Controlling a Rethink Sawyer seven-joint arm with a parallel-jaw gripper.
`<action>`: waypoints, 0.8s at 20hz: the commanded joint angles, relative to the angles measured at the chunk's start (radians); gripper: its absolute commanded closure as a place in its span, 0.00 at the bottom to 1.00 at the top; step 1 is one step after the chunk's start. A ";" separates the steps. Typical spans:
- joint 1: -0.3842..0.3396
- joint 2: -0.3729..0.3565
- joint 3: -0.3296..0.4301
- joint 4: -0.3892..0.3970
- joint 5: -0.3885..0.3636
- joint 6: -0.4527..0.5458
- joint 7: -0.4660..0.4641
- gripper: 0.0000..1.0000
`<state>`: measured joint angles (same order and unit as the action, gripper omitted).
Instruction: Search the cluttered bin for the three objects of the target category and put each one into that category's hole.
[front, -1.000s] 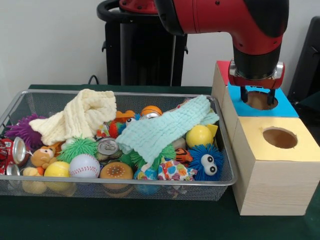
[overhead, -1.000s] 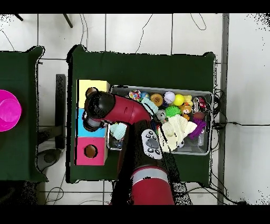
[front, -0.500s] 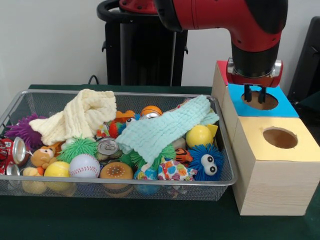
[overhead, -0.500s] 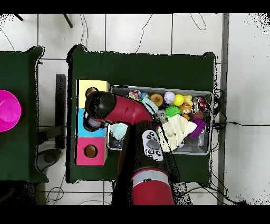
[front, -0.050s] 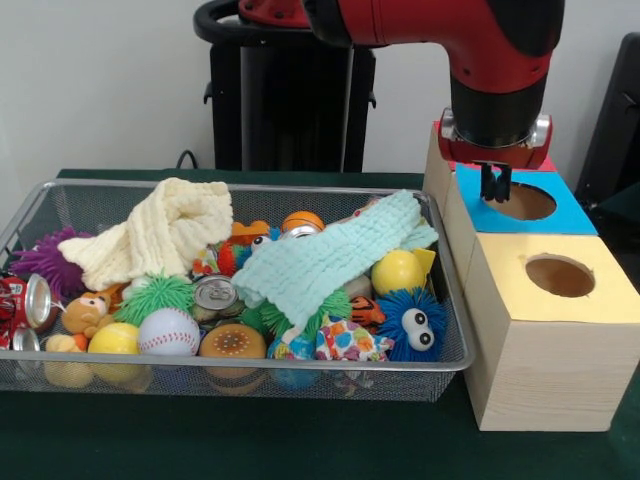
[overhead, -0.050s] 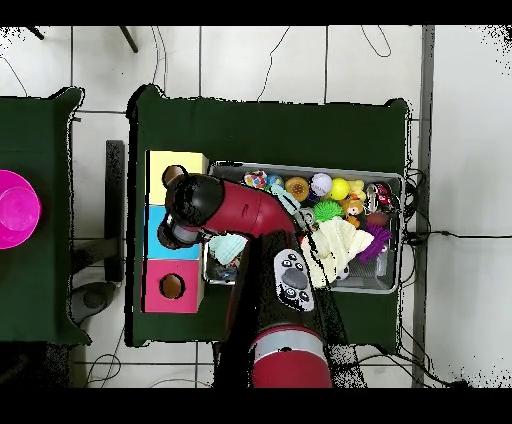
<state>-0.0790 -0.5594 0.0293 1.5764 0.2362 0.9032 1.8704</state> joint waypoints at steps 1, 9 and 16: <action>-0.016 -0.005 -0.065 -0.026 -0.105 0.117 0.112 1.00; -0.013 0.003 -0.082 -0.100 -0.154 0.134 0.100 1.00; -0.024 0.051 -0.075 -0.133 -0.179 0.037 0.095 1.00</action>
<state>-0.0792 -0.5654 -0.0624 1.5015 0.0982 0.9361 1.8704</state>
